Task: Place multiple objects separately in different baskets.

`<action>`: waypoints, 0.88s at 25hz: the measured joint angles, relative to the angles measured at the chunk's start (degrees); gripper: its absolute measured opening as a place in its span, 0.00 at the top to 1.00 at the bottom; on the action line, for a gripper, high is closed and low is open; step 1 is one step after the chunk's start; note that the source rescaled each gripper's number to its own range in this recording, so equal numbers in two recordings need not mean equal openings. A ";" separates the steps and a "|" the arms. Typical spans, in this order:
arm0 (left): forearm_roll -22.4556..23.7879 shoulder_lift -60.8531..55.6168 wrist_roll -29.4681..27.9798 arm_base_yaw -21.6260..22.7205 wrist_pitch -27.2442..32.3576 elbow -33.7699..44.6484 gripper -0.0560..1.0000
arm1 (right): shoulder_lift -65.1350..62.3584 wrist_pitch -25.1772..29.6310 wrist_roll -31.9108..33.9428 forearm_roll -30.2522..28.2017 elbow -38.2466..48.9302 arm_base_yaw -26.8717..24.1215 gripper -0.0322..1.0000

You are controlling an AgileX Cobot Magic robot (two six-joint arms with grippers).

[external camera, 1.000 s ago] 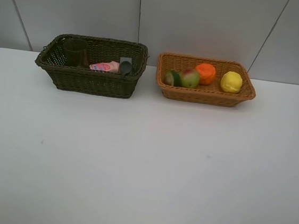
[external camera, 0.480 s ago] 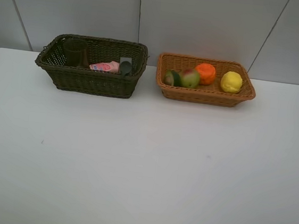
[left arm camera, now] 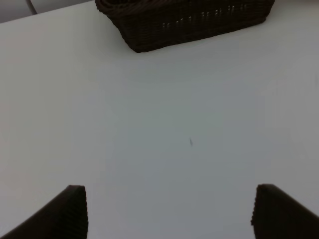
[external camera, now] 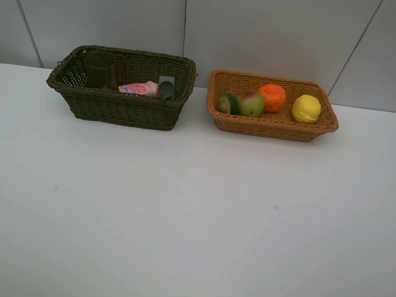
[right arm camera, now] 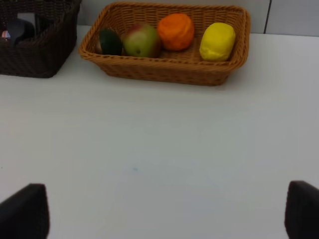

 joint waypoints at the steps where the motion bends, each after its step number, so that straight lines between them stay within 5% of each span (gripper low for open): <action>1: 0.00 0.00 0.00 0.00 0.00 0.00 0.11 | 0.00 0.00 0.00 0.00 0.00 0.00 0.00; 22: 0.00 0.00 0.00 0.00 0.00 0.00 0.11 | 0.00 0.00 0.00 0.05 0.00 0.00 0.00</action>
